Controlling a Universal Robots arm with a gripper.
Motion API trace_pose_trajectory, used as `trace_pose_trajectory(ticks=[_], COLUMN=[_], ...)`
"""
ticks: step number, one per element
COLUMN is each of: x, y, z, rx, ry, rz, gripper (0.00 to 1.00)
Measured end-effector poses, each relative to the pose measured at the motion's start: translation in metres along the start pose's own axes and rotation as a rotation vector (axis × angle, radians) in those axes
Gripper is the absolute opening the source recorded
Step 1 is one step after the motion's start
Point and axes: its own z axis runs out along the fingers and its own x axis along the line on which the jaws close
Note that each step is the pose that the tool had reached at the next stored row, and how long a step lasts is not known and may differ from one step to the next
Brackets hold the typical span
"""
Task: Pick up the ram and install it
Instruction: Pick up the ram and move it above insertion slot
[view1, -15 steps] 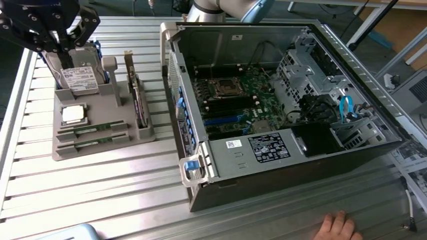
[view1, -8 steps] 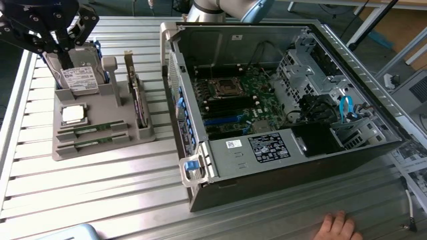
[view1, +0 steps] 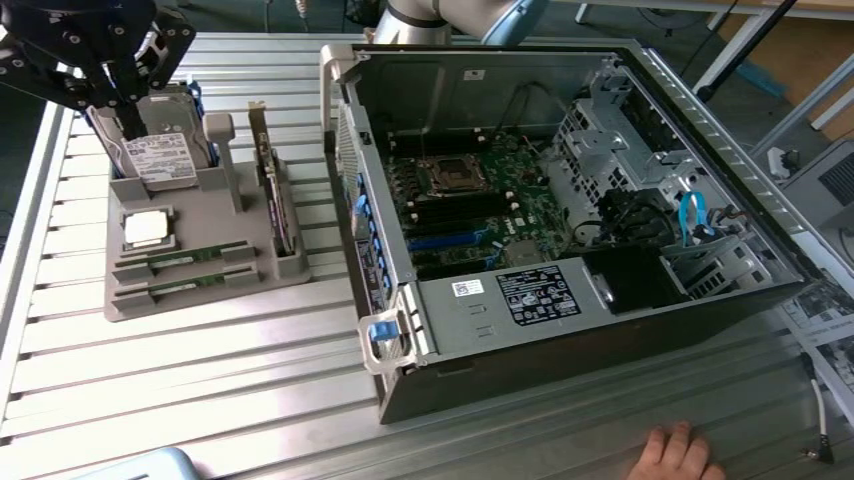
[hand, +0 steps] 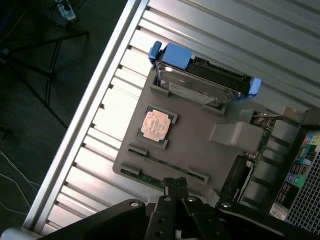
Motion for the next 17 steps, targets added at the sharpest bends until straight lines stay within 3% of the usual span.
trace_pose_trajectory(ticks=[17], x=[0.0], y=[0.0], z=[0.0], rx=[0.0084], ry=[0.0117], rz=[-0.217], gripper=[0.11])
